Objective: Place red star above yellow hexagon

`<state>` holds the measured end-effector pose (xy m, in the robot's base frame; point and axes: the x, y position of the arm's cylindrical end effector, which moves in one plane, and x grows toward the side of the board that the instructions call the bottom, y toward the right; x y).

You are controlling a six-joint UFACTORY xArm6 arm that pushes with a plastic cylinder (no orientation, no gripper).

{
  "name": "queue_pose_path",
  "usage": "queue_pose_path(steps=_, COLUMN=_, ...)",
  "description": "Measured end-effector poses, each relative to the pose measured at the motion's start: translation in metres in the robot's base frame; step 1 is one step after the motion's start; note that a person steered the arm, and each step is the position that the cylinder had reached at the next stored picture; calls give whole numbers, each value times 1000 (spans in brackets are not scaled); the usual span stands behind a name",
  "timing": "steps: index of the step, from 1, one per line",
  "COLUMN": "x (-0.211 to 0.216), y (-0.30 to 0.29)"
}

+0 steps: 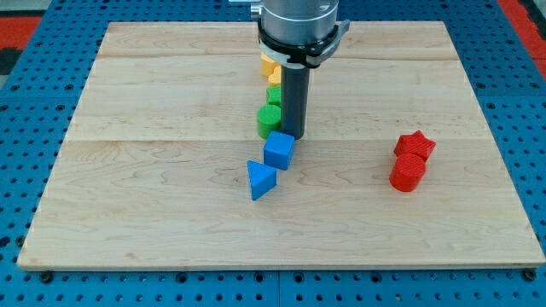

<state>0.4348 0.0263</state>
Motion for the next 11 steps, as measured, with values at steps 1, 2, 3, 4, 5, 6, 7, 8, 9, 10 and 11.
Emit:
queue_pose_path(steps=1, x=-2, y=36)
queue_pose_path(steps=2, x=-19, y=110)
queue_pose_path(steps=3, x=-35, y=206)
queue_pose_path(steps=4, x=19, y=240)
queue_pose_path(steps=5, x=51, y=201)
queue_pose_path(steps=6, x=48, y=127)
queue_pose_path(steps=7, x=5, y=80)
queue_pose_path(steps=8, x=-31, y=68)
queue_pose_path(steps=9, x=-32, y=71)
queue_pose_path(steps=10, x=-23, y=83)
queue_pose_path(steps=11, x=-19, y=69)
